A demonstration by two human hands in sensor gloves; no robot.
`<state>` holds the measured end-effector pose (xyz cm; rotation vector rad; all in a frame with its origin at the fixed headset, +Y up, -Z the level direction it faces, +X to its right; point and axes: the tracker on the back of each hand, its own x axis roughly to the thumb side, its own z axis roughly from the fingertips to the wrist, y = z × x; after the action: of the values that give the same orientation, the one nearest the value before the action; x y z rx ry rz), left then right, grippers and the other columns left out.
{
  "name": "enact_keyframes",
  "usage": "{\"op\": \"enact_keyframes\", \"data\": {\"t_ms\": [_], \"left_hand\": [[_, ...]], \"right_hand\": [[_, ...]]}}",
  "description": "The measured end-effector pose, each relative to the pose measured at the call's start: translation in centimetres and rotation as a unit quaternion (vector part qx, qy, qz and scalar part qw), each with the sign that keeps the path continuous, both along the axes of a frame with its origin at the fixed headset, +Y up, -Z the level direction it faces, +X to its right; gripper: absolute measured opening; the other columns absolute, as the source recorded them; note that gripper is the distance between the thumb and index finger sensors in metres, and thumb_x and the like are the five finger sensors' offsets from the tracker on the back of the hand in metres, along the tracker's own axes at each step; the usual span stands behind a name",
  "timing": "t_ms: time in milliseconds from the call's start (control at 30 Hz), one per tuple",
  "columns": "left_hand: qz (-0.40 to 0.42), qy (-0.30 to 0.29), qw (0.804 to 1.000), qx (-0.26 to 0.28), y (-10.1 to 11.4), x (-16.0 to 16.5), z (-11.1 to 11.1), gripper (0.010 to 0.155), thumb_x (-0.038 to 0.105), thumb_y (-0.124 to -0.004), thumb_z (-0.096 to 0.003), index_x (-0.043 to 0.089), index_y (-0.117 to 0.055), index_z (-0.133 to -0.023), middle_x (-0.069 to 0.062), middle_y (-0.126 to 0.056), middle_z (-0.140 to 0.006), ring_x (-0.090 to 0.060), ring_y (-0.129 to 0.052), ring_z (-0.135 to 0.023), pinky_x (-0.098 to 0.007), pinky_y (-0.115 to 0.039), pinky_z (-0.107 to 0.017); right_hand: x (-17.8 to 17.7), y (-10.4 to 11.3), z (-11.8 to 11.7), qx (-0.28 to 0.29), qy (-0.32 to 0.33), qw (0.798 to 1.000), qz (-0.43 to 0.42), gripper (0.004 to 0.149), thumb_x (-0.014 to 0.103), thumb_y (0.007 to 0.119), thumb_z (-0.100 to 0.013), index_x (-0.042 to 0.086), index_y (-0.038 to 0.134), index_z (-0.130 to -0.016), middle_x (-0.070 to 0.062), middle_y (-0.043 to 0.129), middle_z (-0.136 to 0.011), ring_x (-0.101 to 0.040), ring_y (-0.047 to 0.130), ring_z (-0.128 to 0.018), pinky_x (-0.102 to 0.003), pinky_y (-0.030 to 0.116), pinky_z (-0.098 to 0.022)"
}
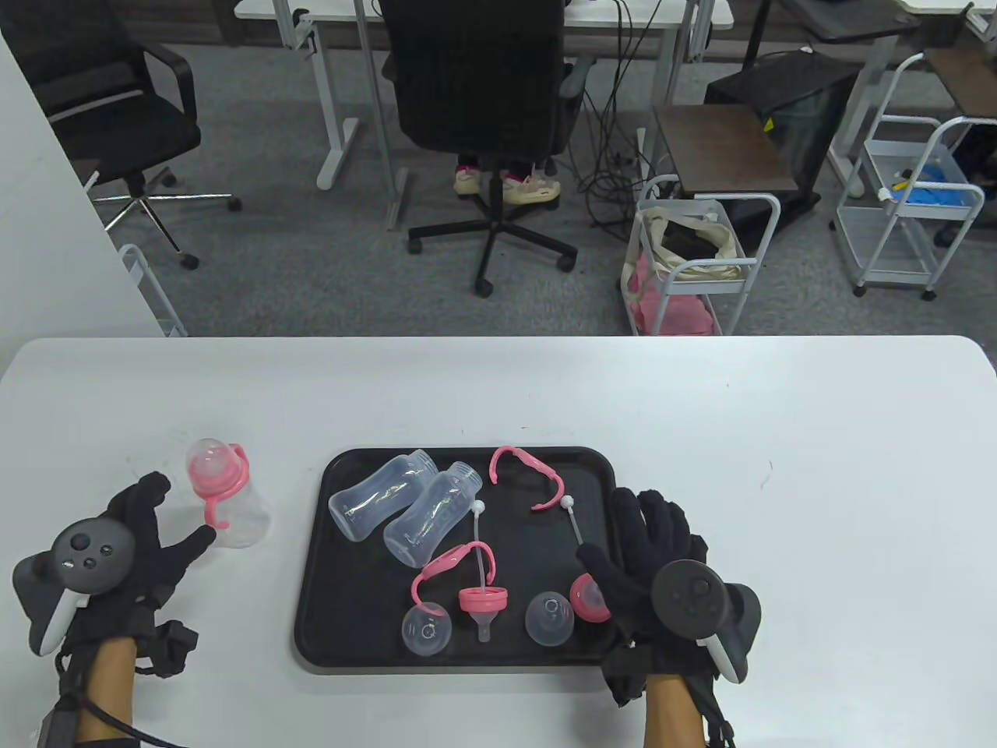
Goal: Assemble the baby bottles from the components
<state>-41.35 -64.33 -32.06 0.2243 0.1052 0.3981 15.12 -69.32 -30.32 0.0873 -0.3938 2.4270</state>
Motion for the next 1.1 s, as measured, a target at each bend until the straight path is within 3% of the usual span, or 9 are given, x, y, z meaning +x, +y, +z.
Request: {"op": "enact_keyframes", "data": {"t_ms": [200,333,633,867,1100], "left_hand": [[-0.055,-0.074,0.994,0.063,4.5,6.0,0.2,0.074,0.061,-0.08,-0.0505,0.032,-0.052,-0.113,0.003,-0.068,-0.11,-0.02,-0.081,-0.097,-0.046,-0.073,-0.073],[-0.06,-0.129,0.988,0.053,5.0,9.9,-1.3,0.072,0.06,-0.079,-0.0517,0.032,-0.054,-0.113,0.003,-0.071,-0.11,-0.021,-0.083,-0.098,-0.046,-0.073,-0.074],[-0.059,-0.179,0.978,-0.086,1.1,14.8,-7.1,0.069,0.055,-0.074,-0.0557,0.03,-0.052,-0.115,-0.001,-0.065,-0.116,-0.026,-0.077,-0.105,-0.051,-0.068,-0.078],[-0.069,-0.144,0.968,-0.192,-3.2,16.2,-11.4,0.071,0.054,-0.074,-0.0562,0.029,-0.048,-0.117,-0.003,-0.061,-0.119,-0.03,-0.073,-0.108,-0.053,-0.066,-0.079],[-0.099,-0.114,0.954,-0.258,-7.0,16.9,-13.9,0.077,0.057,-0.076,-0.0544,0.029,-0.043,-0.118,-0.004,-0.059,-0.12,-0.032,-0.069,-0.11,-0.056,-0.062,-0.08]], "right_hand": [[0.0,0.0,-0.1,0.0,0.004,1.0,-0.004,0.078,0.059,0.077,-0.053,0.02,0.049,-0.116,-0.024,0.043,-0.12,-0.055,0.039,-0.107,-0.078,0.029,-0.069],[0.0,0.0,-0.1,-0.001,0.005,1.0,-0.005,0.078,0.059,0.077,-0.053,0.02,0.049,-0.116,-0.024,0.043,-0.12,-0.054,0.039,-0.107,-0.078,0.029,-0.069],[0.3,-0.1,-0.1,-0.001,-0.007,1.0,0.004,0.077,0.058,0.078,-0.053,0.021,0.051,-0.115,-0.024,0.043,-0.12,-0.055,0.037,-0.107,-0.078,0.028,-0.069],[0.4,0.0,-0.1,0.0,-0.009,1.0,0.007,0.077,0.058,0.078,-0.053,0.021,0.052,-0.115,-0.024,0.043,-0.12,-0.053,0.037,-0.108,-0.077,0.028,-0.07],[0.3,-0.1,-0.1,-0.003,-0.005,1.0,0.008,0.078,0.058,0.078,-0.053,0.02,0.051,-0.115,-0.024,0.044,-0.119,-0.053,0.038,-0.108,-0.077,0.028,-0.07]]}}
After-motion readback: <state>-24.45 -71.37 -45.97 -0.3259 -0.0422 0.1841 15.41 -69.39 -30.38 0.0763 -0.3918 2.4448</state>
